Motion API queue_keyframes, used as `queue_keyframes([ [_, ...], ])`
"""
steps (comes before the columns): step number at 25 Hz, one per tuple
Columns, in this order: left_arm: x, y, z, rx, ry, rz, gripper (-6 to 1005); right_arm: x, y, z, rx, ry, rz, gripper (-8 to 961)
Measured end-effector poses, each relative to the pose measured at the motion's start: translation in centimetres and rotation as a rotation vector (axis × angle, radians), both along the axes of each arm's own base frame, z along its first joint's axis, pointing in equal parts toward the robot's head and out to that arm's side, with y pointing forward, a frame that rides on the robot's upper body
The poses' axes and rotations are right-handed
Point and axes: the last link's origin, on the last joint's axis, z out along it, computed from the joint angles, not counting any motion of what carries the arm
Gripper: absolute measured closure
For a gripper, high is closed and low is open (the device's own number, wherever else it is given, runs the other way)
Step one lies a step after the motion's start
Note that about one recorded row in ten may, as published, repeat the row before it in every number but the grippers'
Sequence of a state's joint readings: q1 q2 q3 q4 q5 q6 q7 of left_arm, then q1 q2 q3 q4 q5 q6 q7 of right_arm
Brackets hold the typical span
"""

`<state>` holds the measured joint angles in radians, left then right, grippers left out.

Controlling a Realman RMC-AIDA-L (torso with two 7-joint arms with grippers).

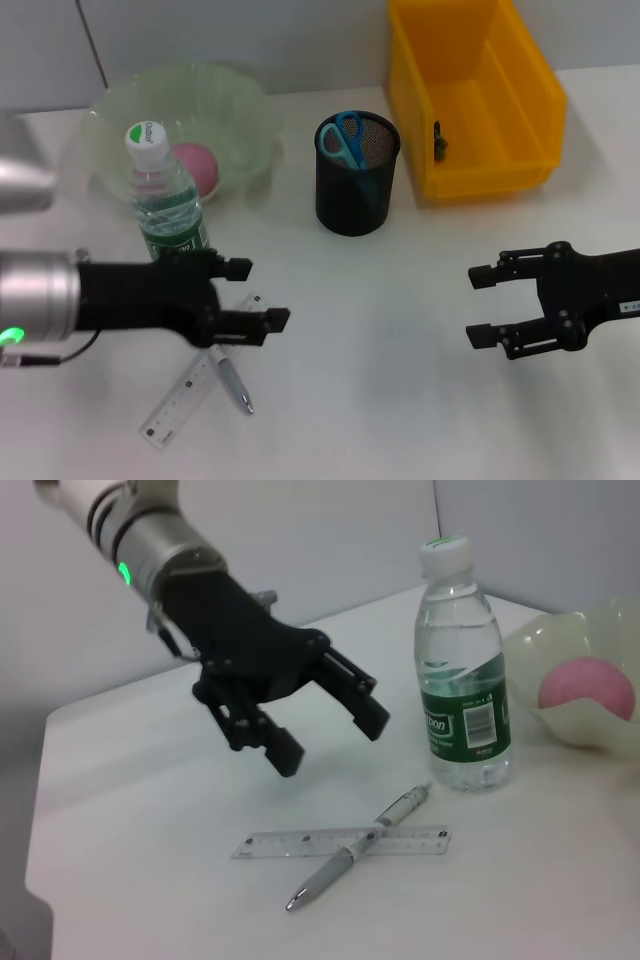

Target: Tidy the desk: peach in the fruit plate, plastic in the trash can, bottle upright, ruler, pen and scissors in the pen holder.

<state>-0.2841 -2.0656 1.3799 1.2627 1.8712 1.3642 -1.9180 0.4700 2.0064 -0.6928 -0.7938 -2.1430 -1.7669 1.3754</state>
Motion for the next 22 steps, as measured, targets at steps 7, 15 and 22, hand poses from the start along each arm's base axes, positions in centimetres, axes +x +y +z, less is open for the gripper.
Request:
queue_keyframes([
  [7, 4.2, 2.3, -1.2, -0.032, 0.297, 0.105, 186, 0.0, 0.1, 0.2, 0.009, -0.01, 0.005, 178],
  [15, 6.6, 3.7, -3.1, -0.041, 0.545, 0.135, 186, 0.0, 0.3, 0.4, 0.02, -0.03, 0.011, 178],
  [22, 6.3, 4.5, -4.4, -0.078, 0.6, 0.206, 193, 0.1, 0.5, 0.4, 0.023, -0.046, 0.011, 178],
])
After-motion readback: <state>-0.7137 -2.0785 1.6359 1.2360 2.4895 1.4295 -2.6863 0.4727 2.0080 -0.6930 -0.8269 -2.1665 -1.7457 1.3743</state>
